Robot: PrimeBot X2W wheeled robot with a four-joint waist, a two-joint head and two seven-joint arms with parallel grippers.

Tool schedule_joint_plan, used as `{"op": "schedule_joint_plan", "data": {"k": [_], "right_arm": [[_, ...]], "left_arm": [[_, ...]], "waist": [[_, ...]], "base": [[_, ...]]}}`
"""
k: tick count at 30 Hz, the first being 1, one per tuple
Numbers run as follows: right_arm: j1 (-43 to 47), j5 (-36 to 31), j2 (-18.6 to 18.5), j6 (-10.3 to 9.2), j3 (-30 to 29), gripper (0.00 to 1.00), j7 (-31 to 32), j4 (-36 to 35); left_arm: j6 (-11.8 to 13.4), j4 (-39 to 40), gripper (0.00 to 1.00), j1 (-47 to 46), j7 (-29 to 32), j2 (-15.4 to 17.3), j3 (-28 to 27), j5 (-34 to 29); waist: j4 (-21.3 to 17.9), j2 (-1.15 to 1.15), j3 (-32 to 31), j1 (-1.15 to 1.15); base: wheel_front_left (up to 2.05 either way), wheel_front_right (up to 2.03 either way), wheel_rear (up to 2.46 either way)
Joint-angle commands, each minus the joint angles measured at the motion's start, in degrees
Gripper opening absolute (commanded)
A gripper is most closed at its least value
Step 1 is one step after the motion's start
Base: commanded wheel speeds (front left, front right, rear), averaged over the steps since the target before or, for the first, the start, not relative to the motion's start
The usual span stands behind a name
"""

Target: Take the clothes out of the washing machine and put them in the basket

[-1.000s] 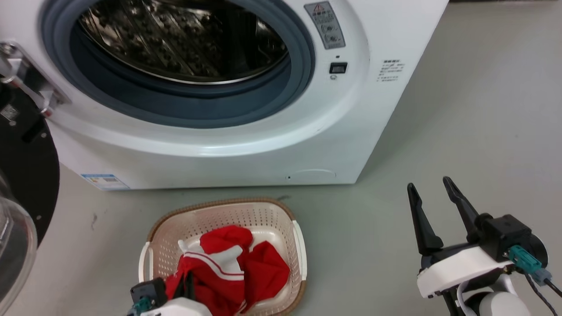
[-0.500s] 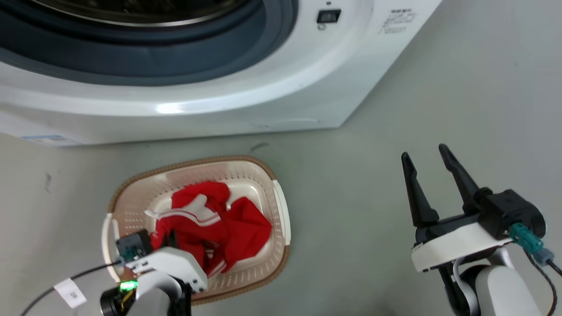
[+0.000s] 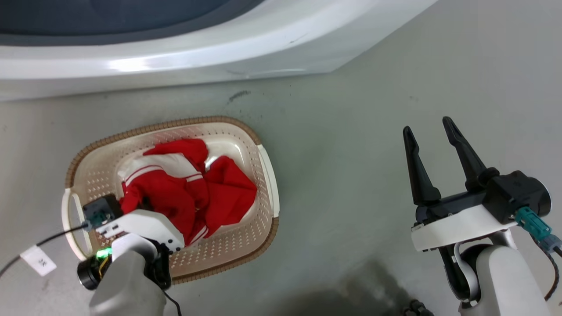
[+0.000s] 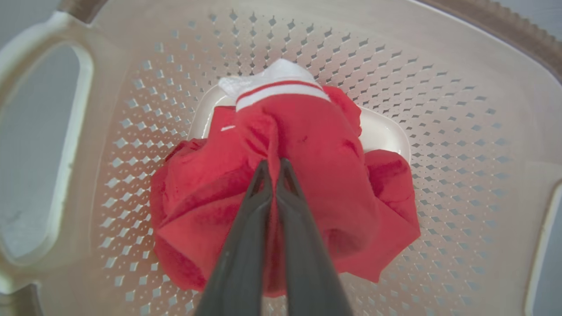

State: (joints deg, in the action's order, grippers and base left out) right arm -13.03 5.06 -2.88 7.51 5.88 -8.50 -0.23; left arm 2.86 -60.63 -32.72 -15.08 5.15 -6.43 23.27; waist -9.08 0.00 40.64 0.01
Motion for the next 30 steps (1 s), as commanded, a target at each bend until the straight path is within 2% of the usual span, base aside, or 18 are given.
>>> {"op": "schedule_joint_plan", "data": {"k": [1,2,3,8,13,23,25,30], "right_arm": [[-1.27,0.04,0.00,-0.04,0.24,1.00,-0.36,0.16],[-1.49,-0.05,0.00,-0.04,0.37,1.00,-0.53,0.36],[-1.64,-0.08,0.00,-0.04,0.48,1.00,-0.63,0.66],[-2.47,0.71,0.00,-0.04,1.01,1.00,-1.66,2.50],[-2.11,0.22,0.00,-0.04,0.91,1.00,-3.03,5.39],[1.89,-1.23,0.00,-0.04,-1.66,1.00,-3.38,9.22],[2.28,-1.40,-0.01,-0.04,-2.06,1.00,-3.35,9.17],[4.47,-2.28,0.00,-0.04,-3.32,1.00,-3.18,8.97]], "left_arm": [[-0.61,-1.62,0.45,-2.28,-0.13,0.99,0.17,-0.71],[-0.75,-2.76,0.70,-3.13,-0.13,1.14,0.13,-0.72],[-0.94,-3.82,1.00,-3.77,-0.13,1.22,0.09,-0.77],[-2.00,-7.17,1.00,-6.02,-0.13,2.41,-0.14,-0.54],[-2.92,-7.10,1.00,-2.77,-0.13,2.42,-0.46,-1.17],[-4.42,2.53,1.00,5.47,-0.14,1.86,0.47,-6.18],[-4.56,4.15,1.00,6.00,-0.14,1.60,0.06,-6.32],[-4.44,13.21,1.00,10.54,-0.14,0.70,-0.67,-9.28]], "waist": [[0.00,0.00,1.86,-0.01],[0.01,0.00,2.15,-0.01],[0.01,0.00,2.28,-0.01],[-0.26,0.00,1.05,-0.01],[-0.34,0.00,-4.44,-0.01],[1.13,0.00,-19.27,-0.01],[1.30,0.00,-20.33,-0.01],[1.63,0.00,-26.16,-0.01]], "base": [[0.00,0.00,0.00],[0.00,0.00,0.00],[0.00,0.00,0.00],[0.00,0.00,0.00],[0.00,0.00,0.00],[0.00,0.00,0.00],[0.00,0.00,0.00],[0.00,0.00,0.00]]}}
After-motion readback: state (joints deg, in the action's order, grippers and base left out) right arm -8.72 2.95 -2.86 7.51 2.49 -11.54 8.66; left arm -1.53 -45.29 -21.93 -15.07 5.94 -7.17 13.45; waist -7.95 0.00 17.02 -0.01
